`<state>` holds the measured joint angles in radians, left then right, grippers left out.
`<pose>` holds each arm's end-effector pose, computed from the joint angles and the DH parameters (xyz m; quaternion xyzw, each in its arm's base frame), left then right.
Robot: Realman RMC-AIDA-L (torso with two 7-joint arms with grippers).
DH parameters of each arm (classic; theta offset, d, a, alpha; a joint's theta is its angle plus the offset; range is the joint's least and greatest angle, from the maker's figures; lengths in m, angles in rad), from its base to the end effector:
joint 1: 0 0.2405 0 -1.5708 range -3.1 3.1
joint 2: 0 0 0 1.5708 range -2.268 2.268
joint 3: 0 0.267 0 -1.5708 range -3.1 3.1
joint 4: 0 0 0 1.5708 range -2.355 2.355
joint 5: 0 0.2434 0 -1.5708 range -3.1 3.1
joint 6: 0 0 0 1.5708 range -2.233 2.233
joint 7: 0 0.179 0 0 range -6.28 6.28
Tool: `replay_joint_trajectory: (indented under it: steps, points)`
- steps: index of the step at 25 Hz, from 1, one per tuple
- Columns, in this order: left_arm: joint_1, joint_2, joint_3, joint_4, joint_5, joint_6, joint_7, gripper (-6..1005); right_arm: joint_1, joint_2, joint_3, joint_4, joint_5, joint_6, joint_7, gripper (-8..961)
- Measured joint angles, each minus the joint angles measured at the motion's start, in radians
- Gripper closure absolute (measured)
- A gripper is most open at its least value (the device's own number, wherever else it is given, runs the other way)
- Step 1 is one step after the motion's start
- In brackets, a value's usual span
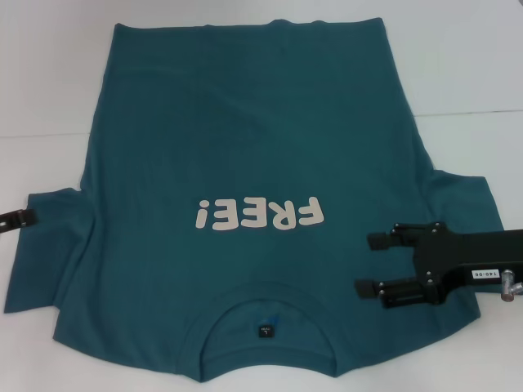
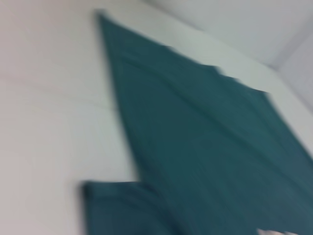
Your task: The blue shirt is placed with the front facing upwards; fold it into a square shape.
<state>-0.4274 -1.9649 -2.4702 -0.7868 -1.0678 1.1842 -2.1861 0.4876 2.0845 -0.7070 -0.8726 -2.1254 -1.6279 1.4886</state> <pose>-0.3802 0.4101 0.0669 -0.7333 -0.5697 -0.2063 0.3084 0.2823 0.3673 -0.0075 -0.9566 0.2032 0.1675 0.1247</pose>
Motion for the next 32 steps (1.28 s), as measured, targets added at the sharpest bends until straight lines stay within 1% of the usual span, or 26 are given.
replay_joint_trajectory:
  steps: [4, 7, 16, 23, 24, 27, 32]
  points:
    - [-0.018, 0.005, 0.0, 0.029, 0.081, -0.05, -0.064, 55, 0.001, 0.0, -0.001, 0.0, -0.001, 0.001, -0.002, 50]
    - [-0.03, 0.001, 0.001, 0.043, 0.132, -0.079, -0.073, 55, 0.001, 0.0, -0.002, 0.0, -0.002, 0.003, -0.002, 52]
    - [-0.048, -0.014, 0.004, 0.049, 0.203, -0.12, -0.075, 62, 0.001, 0.0, -0.003, 0.0, -0.003, 0.004, 0.001, 55]
    - [-0.089, -0.015, 0.008, 0.109, 0.234, -0.135, -0.072, 82, 0.008, 0.0, -0.003, 0.0, -0.004, 0.012, 0.002, 58]
    - [-0.106, -0.016, 0.008, 0.123, 0.266, -0.153, -0.074, 86, 0.009, 0.0, -0.003, 0.0, -0.004, 0.013, 0.002, 58]
    - [-0.122, -0.024, 0.007, 0.125, 0.293, -0.161, -0.076, 99, 0.009, 0.0, -0.003, 0.001, -0.004, 0.016, 0.003, 59]
    - [-0.137, -0.036, 0.008, 0.125, 0.295, -0.144, -0.077, 120, 0.008, 0.0, -0.003, 0.001, -0.004, 0.018, 0.004, 61]
